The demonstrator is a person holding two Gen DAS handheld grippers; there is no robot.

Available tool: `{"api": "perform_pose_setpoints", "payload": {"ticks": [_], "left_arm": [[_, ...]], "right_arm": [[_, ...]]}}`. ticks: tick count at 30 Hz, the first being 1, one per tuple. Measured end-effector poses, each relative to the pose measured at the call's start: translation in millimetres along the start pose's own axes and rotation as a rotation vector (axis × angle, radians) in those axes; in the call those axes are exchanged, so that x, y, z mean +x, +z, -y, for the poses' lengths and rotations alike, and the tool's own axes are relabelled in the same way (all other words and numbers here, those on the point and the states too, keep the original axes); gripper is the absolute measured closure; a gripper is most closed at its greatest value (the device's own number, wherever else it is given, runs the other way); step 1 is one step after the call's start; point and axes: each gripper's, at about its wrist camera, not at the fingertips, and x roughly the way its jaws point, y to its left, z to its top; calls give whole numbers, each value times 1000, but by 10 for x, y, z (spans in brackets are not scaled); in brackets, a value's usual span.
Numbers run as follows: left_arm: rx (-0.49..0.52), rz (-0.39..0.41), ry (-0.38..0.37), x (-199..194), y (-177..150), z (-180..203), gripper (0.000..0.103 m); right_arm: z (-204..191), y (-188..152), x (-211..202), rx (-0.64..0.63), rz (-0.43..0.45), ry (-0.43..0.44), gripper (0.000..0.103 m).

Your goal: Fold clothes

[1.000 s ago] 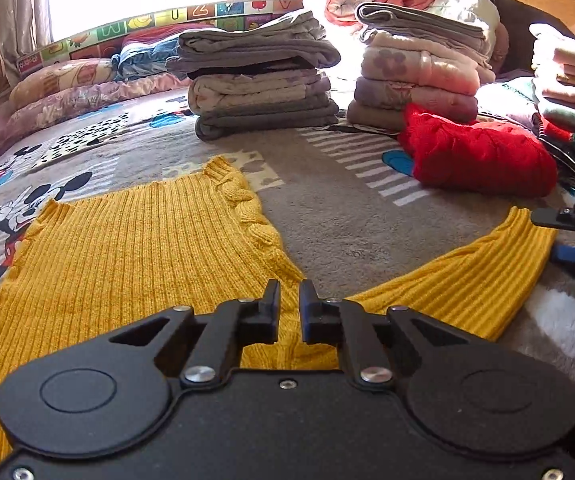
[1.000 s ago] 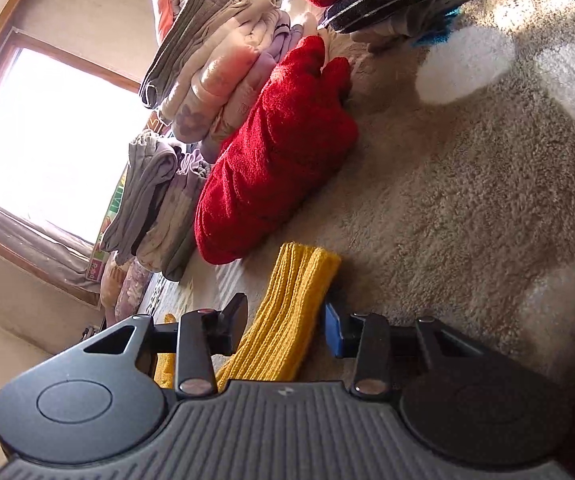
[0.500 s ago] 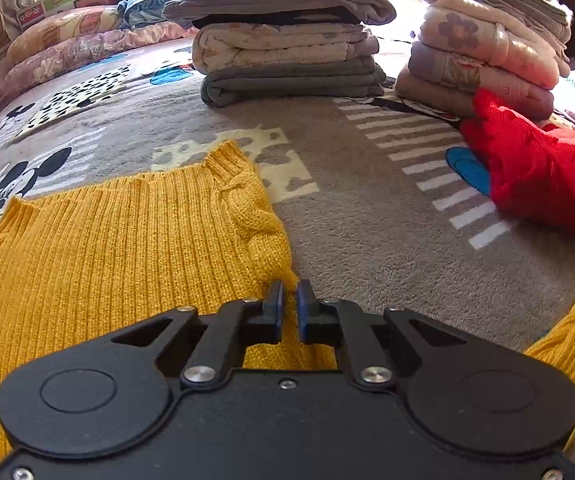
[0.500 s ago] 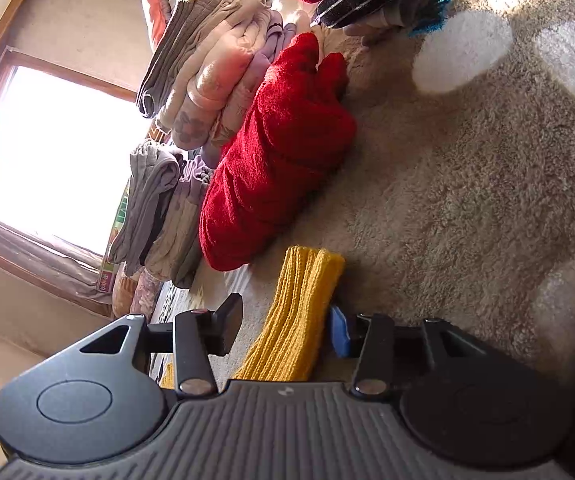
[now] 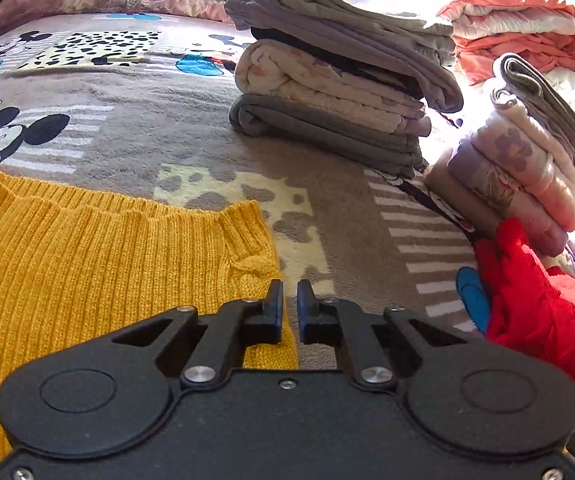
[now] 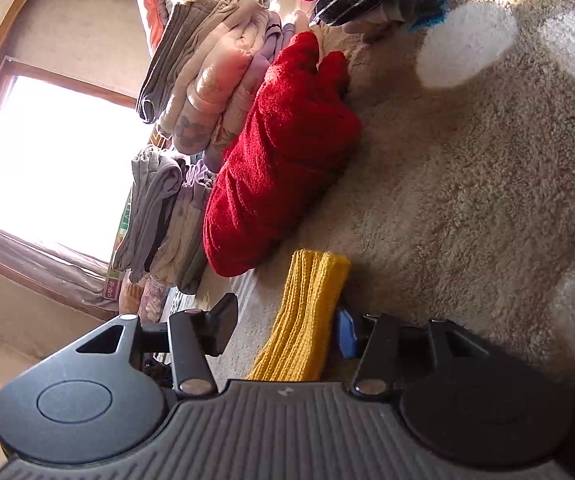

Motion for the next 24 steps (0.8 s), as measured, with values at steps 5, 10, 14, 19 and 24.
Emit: {"api": "perform_pose_setpoints", "payload": {"ticks": [5, 10, 14, 19, 24], "left_arm": [[54, -80, 58, 333, 13, 25, 97], [48, -67, 79, 551, 204, 41, 97], [48, -48, 70, 582, 353, 9, 97], [-18, -20, 86, 472, 413, -105, 97], [16, -79, 88, 775, 446, -53, 97]], "right_arm": [[-15, -9, 25, 10, 7, 2, 50], [-47, -13, 57, 4, 9, 3, 48], [-45, -4, 58, 8, 10, 7, 48], [-41, 4, 66, 6, 10, 9, 48], [-73, -8, 100, -15, 12, 4, 48]]}}
